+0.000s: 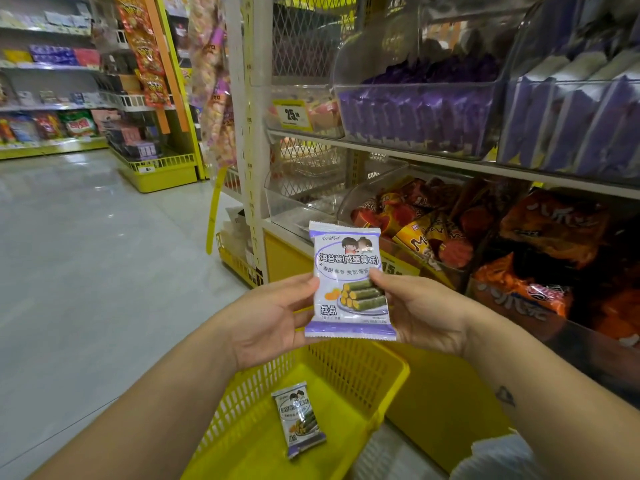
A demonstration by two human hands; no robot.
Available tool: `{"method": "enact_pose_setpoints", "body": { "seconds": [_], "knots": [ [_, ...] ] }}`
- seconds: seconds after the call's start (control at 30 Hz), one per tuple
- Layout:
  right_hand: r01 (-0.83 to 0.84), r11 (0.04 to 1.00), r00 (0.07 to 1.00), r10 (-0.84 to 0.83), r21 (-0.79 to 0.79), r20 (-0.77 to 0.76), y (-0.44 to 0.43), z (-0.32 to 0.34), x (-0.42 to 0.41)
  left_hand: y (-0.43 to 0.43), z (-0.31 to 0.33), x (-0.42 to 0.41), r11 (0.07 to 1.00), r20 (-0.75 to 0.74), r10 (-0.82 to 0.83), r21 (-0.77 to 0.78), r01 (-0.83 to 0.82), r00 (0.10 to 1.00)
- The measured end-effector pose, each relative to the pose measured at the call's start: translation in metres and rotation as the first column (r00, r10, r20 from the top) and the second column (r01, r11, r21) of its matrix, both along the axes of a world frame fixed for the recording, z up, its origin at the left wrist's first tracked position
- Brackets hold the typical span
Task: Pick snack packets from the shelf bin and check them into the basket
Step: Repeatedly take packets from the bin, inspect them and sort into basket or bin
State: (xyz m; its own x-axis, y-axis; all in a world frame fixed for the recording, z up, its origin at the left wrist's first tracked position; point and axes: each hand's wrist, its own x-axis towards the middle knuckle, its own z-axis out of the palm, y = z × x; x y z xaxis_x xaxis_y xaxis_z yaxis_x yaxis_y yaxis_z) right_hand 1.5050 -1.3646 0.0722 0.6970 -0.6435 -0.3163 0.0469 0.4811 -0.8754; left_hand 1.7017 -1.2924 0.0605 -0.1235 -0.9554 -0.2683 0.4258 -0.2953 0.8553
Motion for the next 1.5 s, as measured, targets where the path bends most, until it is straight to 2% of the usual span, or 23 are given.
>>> {"method": "enact_pose_setpoints", "body": {
  "seconds": [0.07, 0.13, 0.2, 0.27, 0.3, 0.37, 0.43, 0.53, 0.6, 0.67, 0.73, 0.8, 0.93, 1.0, 1.13, 1.2, 1.27, 1.3, 1.37, 1.5],
  "knots": [
    [0.004, 1.000, 0.999, -0.005, 0.031, 0.035, 0.000, 0.000, 0.001, 0.001, 0.000, -0.001, 1.000, -0.023, -0.012, -0.005, 0.012, 1.000],
    [0.010, 1.000, 0.999, -0.010, -0.003, 0.046, 0.001, -0.001, 0.002, 0.000, 0.001, -0.003, 0.999, 0.001, 0.026, -0.024, -0.026, 1.000],
    [0.098, 0.982, 0.995, -0.099, -0.164, 0.002, 0.003, -0.006, 0.006, 0.000, 0.001, -0.009, 0.984, 0.180, 0.167, -0.095, -0.151, 0.969],
    [0.213, 0.869, 0.963, -0.265, -0.447, -0.057, 0.009, -0.010, 0.014, 0.000, 0.000, -0.018, 0.953, 0.370, 0.280, -0.219, -0.210, 0.886],
    [0.240, 0.771, 0.941, -0.335, -0.590, -0.055, 0.014, -0.012, 0.018, 0.001, -0.001, -0.023, 0.945, 0.371, 0.271, -0.276, -0.174, 0.888],
    [0.204, 0.638, 0.954, -0.298, -0.742, 0.006, 0.025, -0.015, 0.025, 0.001, -0.004, -0.033, 0.945, 0.276, 0.176, -0.315, -0.084, 0.945],
    [0.130, 0.597, 0.981, -0.193, -0.792, 0.015, 0.033, -0.018, 0.029, -0.001, -0.007, -0.036, 0.942, 0.169, 0.181, -0.312, -0.122, 0.969],
    [0.129, 0.530, 0.962, -0.272, -0.838, -0.024, 0.027, -0.018, 0.028, -0.002, -0.007, -0.028, 0.931, 0.080, 0.223, -0.314, -0.187, 0.972],
    [0.221, 0.574, 0.943, -0.333, -0.788, 0.021, 0.020, -0.016, 0.027, -0.001, -0.006, -0.024, 0.932, 0.042, 0.194, -0.318, -0.171, 0.980],
    [0.319, 0.689, 0.933, -0.349, -0.651, 0.088, 0.014, -0.011, 0.024, 0.000, -0.007, -0.023, 0.932, 0.028, 0.137, -0.341, -0.119, 0.990],
    [0.345, 0.771, 0.937, -0.317, -0.535, 0.147, 0.011, -0.005, 0.021, 0.001, -0.007, -0.023, 0.934, 0.038, 0.079, -0.352, -0.061, 0.996],
    [0.340, 0.768, 0.940, -0.283, -0.543, 0.189, 0.011, 0.001, 0.016, 0.000, -0.008, -0.023, 0.934, 0.045, 0.070, -0.354, -0.050, 0.996],
    [0.319, 0.569, 0.942, -0.276, -0.758, 0.189, 0.018, 0.005, 0.011, -0.005, -0.012, -0.022, 0.918, 0.114, 0.196, -0.369, -0.142, 0.974],
    [0.279, 0.521, 0.956, -0.226, -0.807, 0.185, 0.022, 0.005, 0.011, -0.007, -0.016, -0.021, 0.921, 0.121, 0.210, -0.359, -0.154, 0.970],
    [0.235, 0.553, 0.969, -0.194, -0.799, 0.150, 0.020, 0.009, 0.009, -0.007, -0.017, -0.018, 0.930, 0.063, 0.203, -0.325, -0.172, 0.977],
    [0.194, 0.658, 0.981, -0.142, -0.727, 0.133, 0.014, 0.009, 0.007, -0.009, -0.016, -0.015, 0.934, 0.003, 0.199, -0.305, -0.188, 0.980],
    [0.087, 0.767, 0.995, -0.032, -0.635, 0.098, 0.010, 0.007, 0.003, -0.011, -0.014, -0.011, 0.931, -0.062, 0.234, -0.274, -0.242, 0.970],
    [0.021, 0.792, 0.998, 0.022, -0.610, 0.063, 0.008, 0.006, 0.001, -0.012, -0.014, -0.007, 0.927, -0.084, 0.261, -0.257, -0.274, 0.962],
    [-0.079, 0.800, 0.996, 0.090, -0.595, -0.010, 0.006, 0.005, -0.001, -0.014, -0.012, -0.002, 0.915, -0.103, 0.313, -0.234, -0.329, 0.944],
    [-0.126, 0.798, 0.992, 0.098, -0.589, -0.079, 0.002, 0.005, -0.006, -0.013, -0.010, 0.000, 0.901, -0.138, 0.360, -0.207, -0.382, 0.923]
  ]
}}
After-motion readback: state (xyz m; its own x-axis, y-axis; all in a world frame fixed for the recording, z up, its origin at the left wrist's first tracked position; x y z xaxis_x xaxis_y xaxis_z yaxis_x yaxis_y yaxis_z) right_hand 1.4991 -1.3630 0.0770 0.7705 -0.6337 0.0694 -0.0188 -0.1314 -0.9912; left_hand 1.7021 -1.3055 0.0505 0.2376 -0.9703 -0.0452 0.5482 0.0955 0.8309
